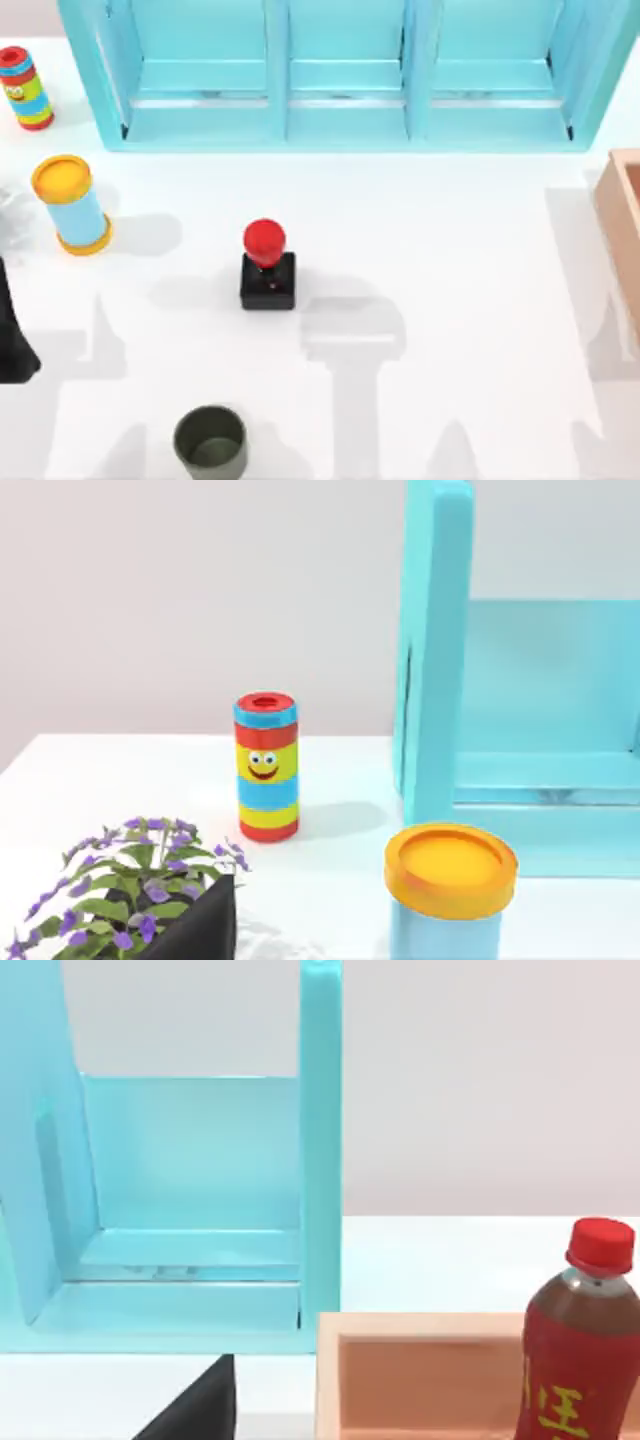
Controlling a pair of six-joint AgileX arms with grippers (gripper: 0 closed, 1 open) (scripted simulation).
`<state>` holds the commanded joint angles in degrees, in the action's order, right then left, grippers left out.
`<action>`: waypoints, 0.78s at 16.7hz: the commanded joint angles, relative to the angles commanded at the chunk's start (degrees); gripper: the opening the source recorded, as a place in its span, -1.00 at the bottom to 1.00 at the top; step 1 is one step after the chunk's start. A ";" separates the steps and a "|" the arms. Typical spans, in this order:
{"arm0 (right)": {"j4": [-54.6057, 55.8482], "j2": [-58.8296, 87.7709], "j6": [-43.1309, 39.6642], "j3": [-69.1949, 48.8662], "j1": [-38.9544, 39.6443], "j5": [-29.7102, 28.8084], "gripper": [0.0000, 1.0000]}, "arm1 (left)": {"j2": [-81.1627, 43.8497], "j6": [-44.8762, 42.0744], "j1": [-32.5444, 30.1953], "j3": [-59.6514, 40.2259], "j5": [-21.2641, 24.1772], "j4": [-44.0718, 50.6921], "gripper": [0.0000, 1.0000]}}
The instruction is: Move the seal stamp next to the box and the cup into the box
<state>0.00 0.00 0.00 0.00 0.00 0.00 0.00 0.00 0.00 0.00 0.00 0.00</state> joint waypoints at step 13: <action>-18.79 30.38 8.53 -34.29 12.23 1.41 1.00 | 0.00 0.00 0.00 0.00 0.00 0.00 1.00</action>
<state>-18.79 30.38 8.53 -34.29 12.23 1.41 0.00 0.00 0.00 0.00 0.00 0.00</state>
